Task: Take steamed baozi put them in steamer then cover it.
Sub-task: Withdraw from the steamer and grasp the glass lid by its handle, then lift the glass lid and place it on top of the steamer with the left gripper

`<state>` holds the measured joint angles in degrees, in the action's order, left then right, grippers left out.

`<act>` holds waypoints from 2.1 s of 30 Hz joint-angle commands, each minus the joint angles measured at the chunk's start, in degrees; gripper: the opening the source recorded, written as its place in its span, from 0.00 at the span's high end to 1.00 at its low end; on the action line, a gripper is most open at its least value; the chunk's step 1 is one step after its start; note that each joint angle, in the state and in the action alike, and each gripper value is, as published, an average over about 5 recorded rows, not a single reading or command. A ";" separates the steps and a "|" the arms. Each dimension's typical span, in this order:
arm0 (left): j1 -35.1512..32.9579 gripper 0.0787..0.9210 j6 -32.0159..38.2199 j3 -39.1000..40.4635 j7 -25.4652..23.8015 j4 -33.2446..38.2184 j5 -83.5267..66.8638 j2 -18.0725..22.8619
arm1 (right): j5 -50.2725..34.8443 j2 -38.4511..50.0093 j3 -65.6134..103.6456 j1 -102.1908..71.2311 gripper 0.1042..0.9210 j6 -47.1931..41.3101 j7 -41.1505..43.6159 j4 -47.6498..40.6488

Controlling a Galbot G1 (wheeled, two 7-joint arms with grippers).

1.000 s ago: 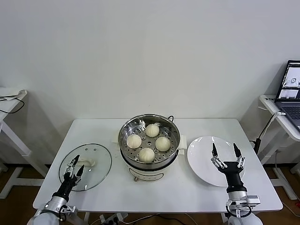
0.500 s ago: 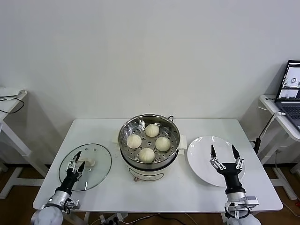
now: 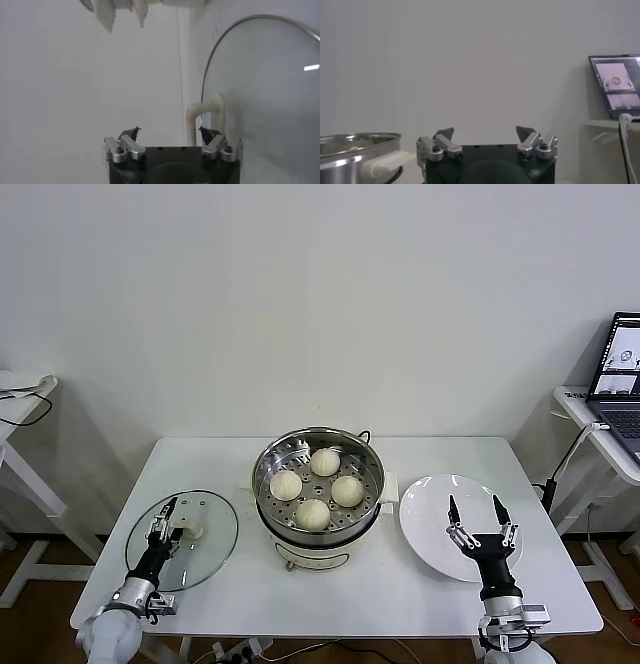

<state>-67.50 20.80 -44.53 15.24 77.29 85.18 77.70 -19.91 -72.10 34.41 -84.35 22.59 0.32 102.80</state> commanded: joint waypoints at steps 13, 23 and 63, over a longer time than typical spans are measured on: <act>1.97 0.47 -0.65 0.26 0.03 -4.13 0.41 0.19 | 0.26 0.07 -0.69 0.27 0.12 0.41 0.48 -1.10; 0.50 0.82 -0.81 -0.01 -0.15 0.72 0.12 0.63 | 0.14 0.19 -0.74 0.56 0.12 0.59 0.49 -1.10; 1.61 0.87 -50.50 37.88 -31.20 49.54 -12.09 -16.88 | 0.36 -1.41 1.67 0.48 0.12 0.72 0.54 -0.14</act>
<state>-76.15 -16.28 -26.25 -9.16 122.79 71.77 64.86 -20.01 -72.49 35.58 -83.60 23.18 0.84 102.65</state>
